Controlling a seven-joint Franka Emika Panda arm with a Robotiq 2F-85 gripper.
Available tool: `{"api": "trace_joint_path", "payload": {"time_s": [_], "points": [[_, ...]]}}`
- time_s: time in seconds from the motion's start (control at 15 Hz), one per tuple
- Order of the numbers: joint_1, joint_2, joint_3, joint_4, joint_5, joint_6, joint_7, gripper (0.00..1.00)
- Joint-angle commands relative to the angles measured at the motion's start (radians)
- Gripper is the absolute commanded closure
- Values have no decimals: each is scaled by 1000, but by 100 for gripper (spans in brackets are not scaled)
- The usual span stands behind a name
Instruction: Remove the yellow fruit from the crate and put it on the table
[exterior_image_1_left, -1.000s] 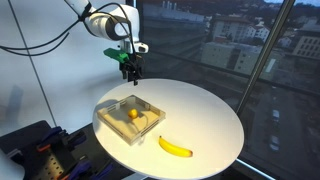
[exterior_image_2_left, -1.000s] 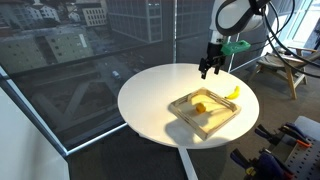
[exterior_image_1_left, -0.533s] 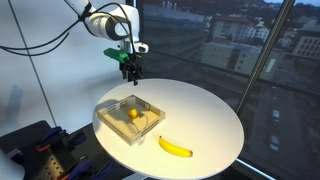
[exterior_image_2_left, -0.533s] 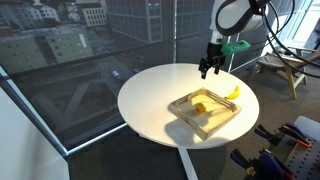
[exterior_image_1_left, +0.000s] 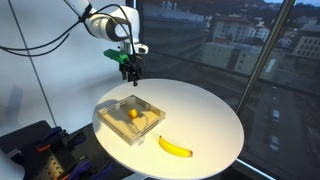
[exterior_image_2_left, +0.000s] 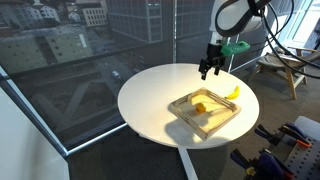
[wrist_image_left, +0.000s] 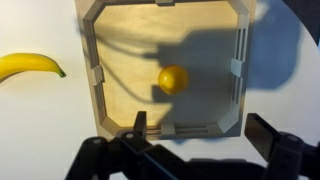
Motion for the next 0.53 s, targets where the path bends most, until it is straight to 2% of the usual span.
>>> {"api": "trace_joint_path", "payload": {"time_s": [0.0, 0.47], "points": [[-2, 22, 3, 28, -8, -14, 15, 0], [-5, 57, 0, 60, -5, -4, 11, 0]]}}
